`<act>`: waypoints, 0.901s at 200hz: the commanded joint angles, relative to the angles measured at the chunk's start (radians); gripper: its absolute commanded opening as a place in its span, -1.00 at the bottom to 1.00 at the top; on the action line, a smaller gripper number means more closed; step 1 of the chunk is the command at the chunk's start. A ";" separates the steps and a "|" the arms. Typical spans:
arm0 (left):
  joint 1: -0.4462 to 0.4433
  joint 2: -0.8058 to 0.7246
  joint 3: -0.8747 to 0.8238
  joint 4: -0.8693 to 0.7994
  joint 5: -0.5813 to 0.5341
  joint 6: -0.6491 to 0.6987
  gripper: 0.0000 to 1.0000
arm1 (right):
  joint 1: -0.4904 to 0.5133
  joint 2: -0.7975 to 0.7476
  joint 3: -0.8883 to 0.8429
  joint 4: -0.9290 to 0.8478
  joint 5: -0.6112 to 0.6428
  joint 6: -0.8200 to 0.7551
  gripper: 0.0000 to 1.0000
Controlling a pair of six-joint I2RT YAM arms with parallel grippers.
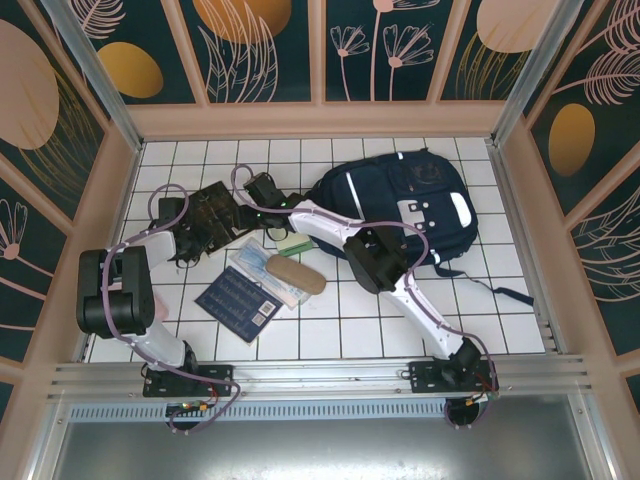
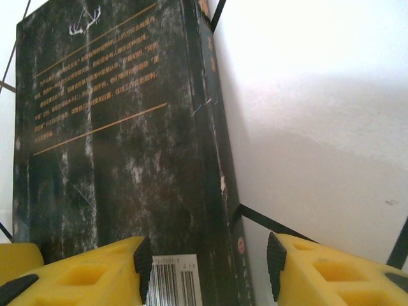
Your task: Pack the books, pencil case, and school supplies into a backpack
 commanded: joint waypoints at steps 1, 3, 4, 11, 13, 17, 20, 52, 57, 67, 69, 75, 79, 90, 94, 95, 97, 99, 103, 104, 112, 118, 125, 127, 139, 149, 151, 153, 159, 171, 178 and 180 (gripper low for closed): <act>0.001 0.041 -0.044 0.017 0.034 -0.005 -0.23 | 0.008 0.063 0.033 -0.058 -0.130 0.011 0.04; 0.001 0.040 -0.044 0.019 0.036 -0.006 -0.23 | 0.008 0.067 0.034 -0.056 -0.147 0.013 0.04; 0.001 0.041 -0.046 0.020 0.037 -0.006 -0.23 | 0.008 0.068 0.036 -0.056 -0.155 0.014 0.04; 0.002 0.042 -0.050 0.029 0.046 -0.007 -0.23 | 0.008 0.077 0.046 -0.054 -0.220 0.016 0.02; 0.002 0.042 -0.051 0.030 0.049 -0.007 -0.23 | 0.009 0.078 0.050 -0.052 -0.238 0.015 0.02; 0.001 0.044 -0.052 0.036 0.053 -0.007 -0.24 | 0.009 0.082 0.056 -0.051 -0.271 0.014 0.01; 0.002 0.044 -0.054 0.040 0.056 -0.007 -0.24 | 0.010 0.084 0.057 -0.049 -0.292 0.013 0.01; 0.001 0.045 -0.060 0.061 0.077 -0.005 -0.25 | 0.014 0.045 0.028 0.049 -0.507 0.007 -0.03; 0.002 0.045 -0.058 0.062 0.078 -0.004 -0.25 | 0.013 0.035 0.022 0.068 -0.537 0.009 -0.03; 0.002 0.046 -0.058 0.062 0.083 -0.002 -0.26 | 0.009 0.016 0.013 0.104 -0.594 0.019 -0.05; 0.002 0.045 -0.058 0.062 0.083 -0.003 -0.26 | 0.009 0.012 0.011 0.111 -0.605 0.021 -0.06; 0.002 0.045 -0.059 0.062 0.083 -0.001 -0.26 | 0.007 -0.002 0.004 0.135 -0.635 0.031 -0.09; 0.002 0.045 -0.058 0.062 0.083 -0.001 -0.26 | 0.006 -0.010 -0.002 0.150 -0.652 0.037 -0.11; 0.002 0.043 -0.059 0.061 0.083 0.000 -0.26 | 0.004 -0.038 -0.023 0.195 -0.691 0.048 -0.13; 0.002 0.042 -0.060 0.061 0.083 0.000 -0.26 | 0.003 -0.048 -0.032 0.207 -0.700 0.050 -0.14; 0.002 0.042 -0.060 0.061 0.083 0.001 -0.26 | 0.003 -0.050 -0.032 0.210 -0.701 0.051 -0.14; 0.002 0.041 -0.060 0.061 0.083 0.001 -0.26 | 0.002 -0.054 -0.036 0.215 -0.704 0.052 -0.14; 0.002 0.041 -0.059 0.061 0.083 0.002 -0.26 | 0.003 -0.060 -0.039 0.220 -0.706 0.052 -0.14; 0.001 0.040 -0.060 0.060 0.083 0.001 -0.26 | 0.003 -0.067 -0.045 0.227 -0.707 0.052 -0.14; 0.001 0.039 -0.060 0.060 0.083 0.001 -0.26 | 0.004 -0.068 -0.045 0.227 -0.707 0.053 -0.14; 0.002 0.035 -0.060 0.061 0.085 0.001 -0.27 | 0.002 -0.077 -0.049 0.229 -0.702 0.049 -0.13; 0.002 0.033 -0.057 0.060 0.087 0.001 -0.27 | 0.001 -0.078 -0.047 0.223 -0.695 0.046 -0.13; 0.001 0.029 -0.058 0.059 0.087 0.001 -0.26 | 0.001 -0.077 -0.046 0.213 -0.684 0.041 -0.13; 0.002 0.028 -0.058 0.059 0.088 0.002 -0.27 | 0.000 -0.076 -0.047 0.210 -0.681 0.038 -0.13; 0.002 0.022 -0.059 0.061 0.092 0.003 -0.26 | -0.002 -0.066 -0.054 0.214 -0.685 0.048 -0.18; 0.002 0.021 -0.059 0.061 0.096 0.003 -0.26 | -0.002 -0.055 -0.060 0.228 -0.703 0.073 -0.20; 0.002 0.021 -0.059 0.061 0.098 0.004 -0.26 | -0.003 -0.053 -0.060 0.231 -0.706 0.077 -0.20; 0.002 0.021 -0.060 0.063 0.099 0.004 -0.26 | -0.003 -0.050 -0.060 0.233 -0.707 0.081 -0.20; 0.002 0.021 -0.061 0.067 0.105 0.004 -0.26 | -0.003 -0.045 -0.059 0.247 -0.715 0.093 -0.20; 0.002 0.021 -0.063 0.069 0.110 0.002 -0.27 | 0.001 -0.032 -0.046 0.237 -0.694 0.100 -0.18; 0.002 0.020 -0.064 0.070 0.113 0.002 -0.27 | 0.003 -0.019 -0.019 0.199 -0.662 0.090 -0.18; 0.002 0.019 -0.064 0.070 0.114 0.002 -0.27 | 0.003 -0.016 -0.012 0.189 -0.654 0.087 -0.18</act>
